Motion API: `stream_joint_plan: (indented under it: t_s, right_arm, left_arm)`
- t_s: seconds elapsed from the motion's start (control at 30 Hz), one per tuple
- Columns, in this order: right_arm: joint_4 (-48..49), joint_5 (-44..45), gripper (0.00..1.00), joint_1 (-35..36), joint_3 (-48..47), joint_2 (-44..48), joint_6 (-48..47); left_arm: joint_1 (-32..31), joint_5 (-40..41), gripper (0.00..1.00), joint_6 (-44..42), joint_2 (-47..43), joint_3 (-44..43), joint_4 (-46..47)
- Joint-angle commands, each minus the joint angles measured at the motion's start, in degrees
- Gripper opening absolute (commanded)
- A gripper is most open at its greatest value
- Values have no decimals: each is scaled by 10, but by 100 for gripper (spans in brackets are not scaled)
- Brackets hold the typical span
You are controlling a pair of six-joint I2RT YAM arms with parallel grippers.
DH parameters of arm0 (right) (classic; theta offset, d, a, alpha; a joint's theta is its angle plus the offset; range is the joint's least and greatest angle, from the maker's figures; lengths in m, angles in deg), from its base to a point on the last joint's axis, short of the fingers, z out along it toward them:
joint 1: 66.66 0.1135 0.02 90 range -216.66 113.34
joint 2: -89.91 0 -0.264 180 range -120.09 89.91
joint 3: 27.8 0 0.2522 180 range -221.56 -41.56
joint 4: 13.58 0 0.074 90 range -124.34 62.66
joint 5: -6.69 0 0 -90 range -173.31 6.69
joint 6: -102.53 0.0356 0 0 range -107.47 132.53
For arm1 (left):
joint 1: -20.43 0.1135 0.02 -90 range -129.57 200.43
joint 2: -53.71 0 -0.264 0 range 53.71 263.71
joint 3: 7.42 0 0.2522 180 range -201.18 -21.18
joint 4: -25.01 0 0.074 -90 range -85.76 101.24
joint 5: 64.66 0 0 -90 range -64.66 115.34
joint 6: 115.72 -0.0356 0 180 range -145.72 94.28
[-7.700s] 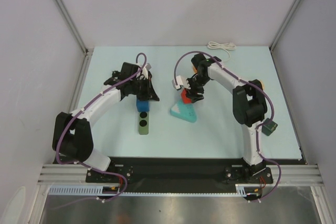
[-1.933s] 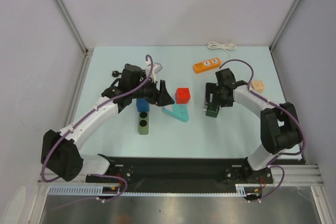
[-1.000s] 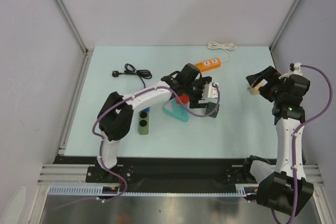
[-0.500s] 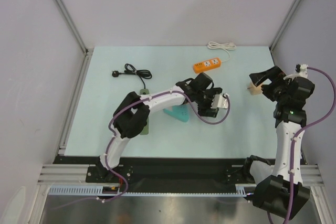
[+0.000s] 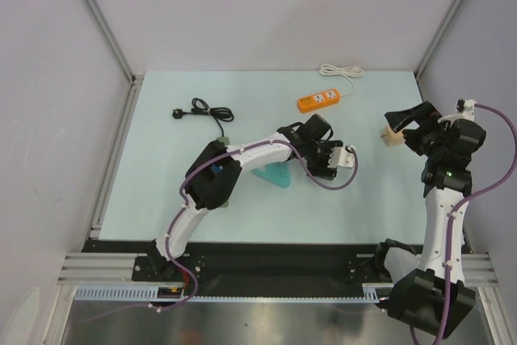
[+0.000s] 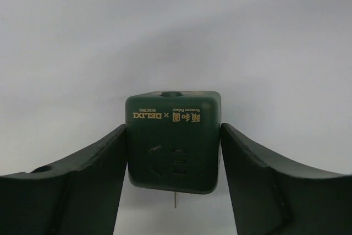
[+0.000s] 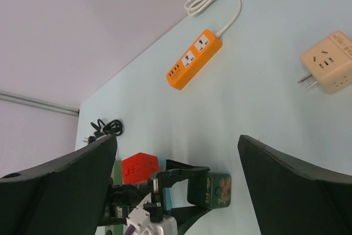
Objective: Insert the plug
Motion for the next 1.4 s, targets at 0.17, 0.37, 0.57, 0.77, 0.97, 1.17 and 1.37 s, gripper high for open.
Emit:
stream_joint_plan:
  t_s: [0.17, 0.37, 0.57, 0.77, 0.97, 1.17, 1.37]
  right_arm:
    - [76, -41, 93, 2, 28, 5, 11]
    - [103, -68, 89, 72, -13, -74, -27]
    - [61, -119, 94, 195, -99, -122, -203]
    - [102, -338, 98, 213, -112, -123, -269]
    - [-46, -358, 100, 335, -141, -97, -473]
    - [-175, -257, 100, 480, -197, -109, -561]
    - [-215, -175, 100, 574, -247, -152, -576]
  left_arm:
    - [34, -100, 0, 57, -56, 3, -11]
    - [79, -218, 0, 151, -196, 94, 8]
    - [135, -271, 0, 289, -363, 199, 78]
    - [172, -272, 0, 367, -501, 263, 88]
    - [171, -247, 0, 425, -613, 327, 137]
    - [167, -239, 0, 437, -654, 371, 138]
    - [161, -233, 0, 417, -687, 407, 145]
